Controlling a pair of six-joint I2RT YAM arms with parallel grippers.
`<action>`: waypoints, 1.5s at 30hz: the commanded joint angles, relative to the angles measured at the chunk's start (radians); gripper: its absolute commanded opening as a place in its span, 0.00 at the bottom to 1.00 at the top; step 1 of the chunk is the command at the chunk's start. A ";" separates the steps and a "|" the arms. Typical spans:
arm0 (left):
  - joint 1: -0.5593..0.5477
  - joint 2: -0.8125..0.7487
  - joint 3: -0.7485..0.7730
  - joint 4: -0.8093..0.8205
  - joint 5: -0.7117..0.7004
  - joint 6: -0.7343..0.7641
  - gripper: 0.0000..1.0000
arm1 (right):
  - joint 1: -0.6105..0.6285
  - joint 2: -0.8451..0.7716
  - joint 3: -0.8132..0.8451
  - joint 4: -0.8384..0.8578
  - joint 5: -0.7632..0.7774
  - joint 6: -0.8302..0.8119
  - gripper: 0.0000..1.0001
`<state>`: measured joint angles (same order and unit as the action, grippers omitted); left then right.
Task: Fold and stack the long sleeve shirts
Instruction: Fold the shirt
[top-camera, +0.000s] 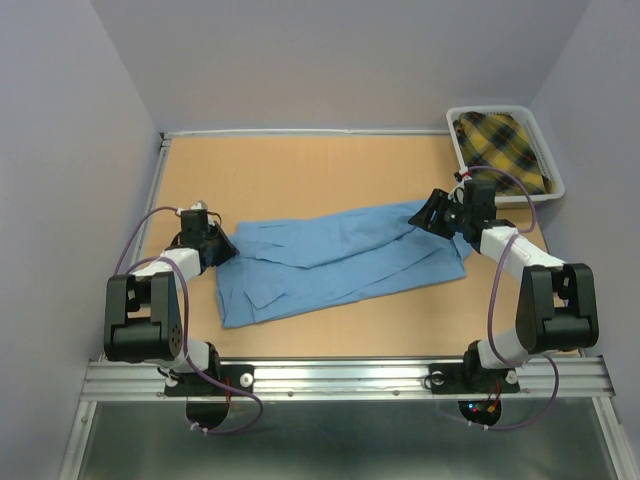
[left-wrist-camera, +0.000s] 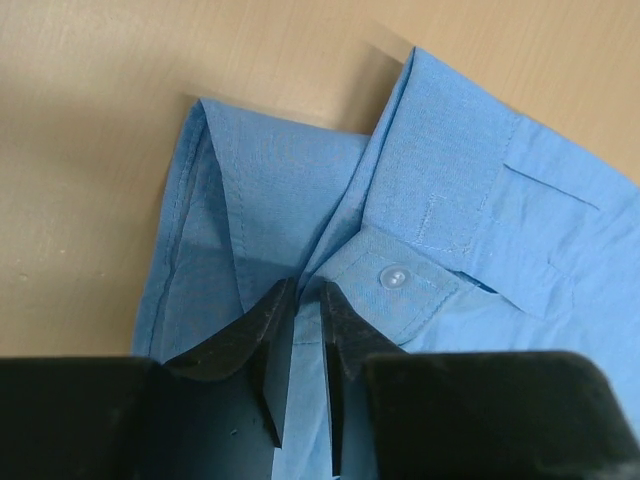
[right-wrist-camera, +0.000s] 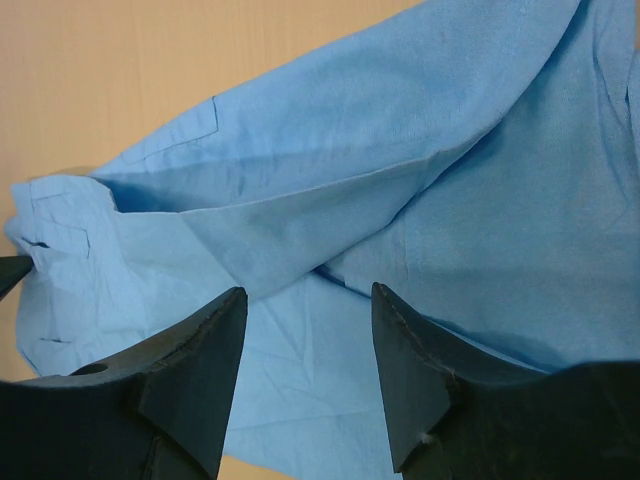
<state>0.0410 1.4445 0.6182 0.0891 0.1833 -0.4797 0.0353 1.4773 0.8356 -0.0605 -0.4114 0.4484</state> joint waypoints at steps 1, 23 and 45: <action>0.002 -0.015 0.021 -0.017 0.018 0.007 0.28 | 0.009 -0.038 -0.016 0.025 0.000 -0.008 0.59; 0.002 -0.143 0.069 -0.087 0.024 -0.028 0.00 | 0.009 -0.064 -0.021 0.024 0.006 -0.004 0.59; 0.000 -0.392 -0.074 -0.312 0.001 -0.223 0.00 | 0.011 -0.084 -0.029 0.021 0.016 0.009 0.59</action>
<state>0.0410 1.0908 0.5770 -0.2317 0.1978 -0.6579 0.0410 1.4265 0.8337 -0.0605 -0.4042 0.4530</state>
